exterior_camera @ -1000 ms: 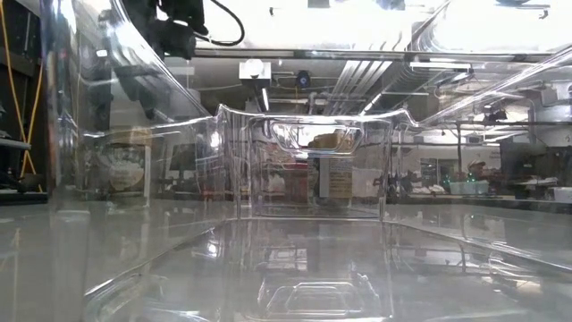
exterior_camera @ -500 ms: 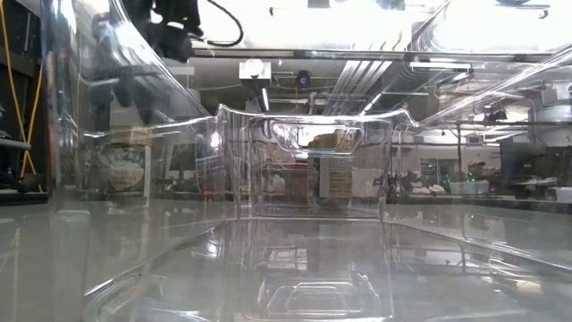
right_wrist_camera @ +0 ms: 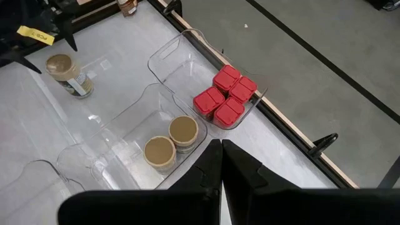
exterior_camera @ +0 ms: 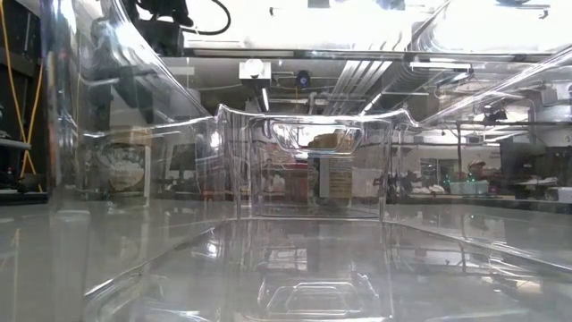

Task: Sort spices by type
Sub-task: Put the top gold seasoning bottle into the center transparent bin

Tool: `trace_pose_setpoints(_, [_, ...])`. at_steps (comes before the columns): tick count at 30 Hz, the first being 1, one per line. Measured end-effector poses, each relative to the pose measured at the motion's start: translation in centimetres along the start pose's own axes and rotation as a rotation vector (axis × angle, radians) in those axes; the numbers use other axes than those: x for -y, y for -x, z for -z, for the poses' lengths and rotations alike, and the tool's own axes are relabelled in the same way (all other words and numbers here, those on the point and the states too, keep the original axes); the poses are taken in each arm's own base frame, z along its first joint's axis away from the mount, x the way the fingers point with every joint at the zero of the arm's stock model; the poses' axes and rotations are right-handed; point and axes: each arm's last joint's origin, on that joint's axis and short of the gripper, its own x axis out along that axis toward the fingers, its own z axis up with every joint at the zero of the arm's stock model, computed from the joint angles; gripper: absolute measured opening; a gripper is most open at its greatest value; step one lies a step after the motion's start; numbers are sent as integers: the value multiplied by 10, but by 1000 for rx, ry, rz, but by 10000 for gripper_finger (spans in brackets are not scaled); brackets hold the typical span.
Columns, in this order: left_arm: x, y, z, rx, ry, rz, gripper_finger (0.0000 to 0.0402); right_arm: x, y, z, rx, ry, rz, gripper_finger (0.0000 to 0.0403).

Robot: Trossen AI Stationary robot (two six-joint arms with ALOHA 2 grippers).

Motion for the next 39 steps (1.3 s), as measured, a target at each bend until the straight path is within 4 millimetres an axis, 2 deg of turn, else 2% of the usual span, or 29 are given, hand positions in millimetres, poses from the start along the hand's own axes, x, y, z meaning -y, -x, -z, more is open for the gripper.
trace_pose_setpoints(4, [0,-5,-1,-17,-37,1,372,0,0,0,0,-3,0,0])
trace_pose_setpoints(15, [0,-35,14,-66,-37,-2,372,0,0,0,0,-20,0,0])
trace_pose_setpoints(28, [0,-38,16,-72,-33,0,368,0,0,0,-2,-23,-5,0])
trace_pose_setpoints(32, [0,-38,16,-72,-12,0,333,0,0,0,-3,-23,-5,0])
trace_pose_setpoints(37, [0,-38,15,-59,3,0,241,0,0,0,-3,-23,-5,0])
trace_pose_setpoints(39, [0,-37,14,-55,14,0,234,0,0,0,-3,-23,-6,0])
